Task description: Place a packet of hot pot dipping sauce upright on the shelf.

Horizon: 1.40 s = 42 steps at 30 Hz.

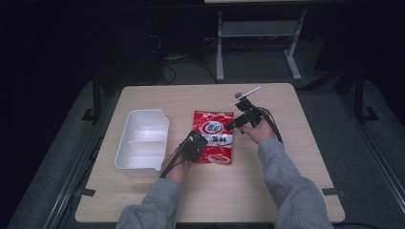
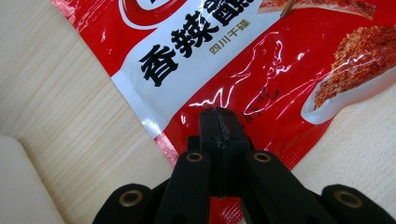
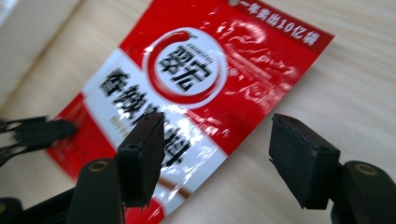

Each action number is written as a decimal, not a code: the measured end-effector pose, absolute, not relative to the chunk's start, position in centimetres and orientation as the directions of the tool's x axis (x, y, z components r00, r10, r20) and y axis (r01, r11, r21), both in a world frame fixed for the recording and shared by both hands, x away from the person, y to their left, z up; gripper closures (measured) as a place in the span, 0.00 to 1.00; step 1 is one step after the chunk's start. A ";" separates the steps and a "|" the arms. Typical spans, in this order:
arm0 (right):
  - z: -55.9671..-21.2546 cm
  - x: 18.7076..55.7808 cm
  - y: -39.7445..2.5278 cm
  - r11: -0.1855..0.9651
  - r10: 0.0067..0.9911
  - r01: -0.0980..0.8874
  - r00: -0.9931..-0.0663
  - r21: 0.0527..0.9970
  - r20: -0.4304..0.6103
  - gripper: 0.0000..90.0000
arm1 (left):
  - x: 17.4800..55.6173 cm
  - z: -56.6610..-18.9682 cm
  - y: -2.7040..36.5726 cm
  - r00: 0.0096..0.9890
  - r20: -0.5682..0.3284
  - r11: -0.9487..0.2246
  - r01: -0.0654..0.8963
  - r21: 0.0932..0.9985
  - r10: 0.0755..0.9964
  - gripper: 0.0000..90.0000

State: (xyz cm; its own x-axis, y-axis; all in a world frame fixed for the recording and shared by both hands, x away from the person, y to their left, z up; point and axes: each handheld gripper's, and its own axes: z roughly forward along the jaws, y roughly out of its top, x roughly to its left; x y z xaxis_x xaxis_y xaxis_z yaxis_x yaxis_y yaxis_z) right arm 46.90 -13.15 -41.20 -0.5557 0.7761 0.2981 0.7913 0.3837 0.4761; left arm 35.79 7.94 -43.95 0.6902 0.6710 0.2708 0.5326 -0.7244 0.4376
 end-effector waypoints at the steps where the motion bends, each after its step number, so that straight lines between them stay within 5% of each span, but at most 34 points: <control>1: -41.4 47.2 -13.2 0.372 0.780 0.797 -0.546 0.476 0.305 0.40 | 35.8 -43.9 7.9 0.690 0.271 -0.724 0.533 0.438 0.671 1.00; 22: -45.1 50.2 -13.4 0.260 0.802 0.884 -0.422 0.388 0.423 0.46 | 35.7 -44.0 7.9 0.690 0.280 -0.728 0.528 0.437 0.668 1.00; 32: -43.7 49.3 -13.1 0.260 0.754 0.856 -0.469 0.446 0.460 0.52 | 35.7 -44.0 7.9 0.691 0.284 -0.731 0.525 0.436 0.665 1.00; 42: -42.1 48.3 -13.1 0.298 0.653 0.814 -0.555 0.499 0.515 0.70 | 35.7 -44.0 7.7 0.688 0.296 -0.735 0.521 0.434 0.662 1.00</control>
State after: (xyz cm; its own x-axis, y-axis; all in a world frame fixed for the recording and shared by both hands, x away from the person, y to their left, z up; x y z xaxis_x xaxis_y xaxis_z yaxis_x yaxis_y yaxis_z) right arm 48.27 -13.06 -42.10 -0.5549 0.6535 0.5149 0.8138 0.2976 0.4992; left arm 35.66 7.73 -44.04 0.6884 0.6622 0.2960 0.5208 -0.7353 0.4337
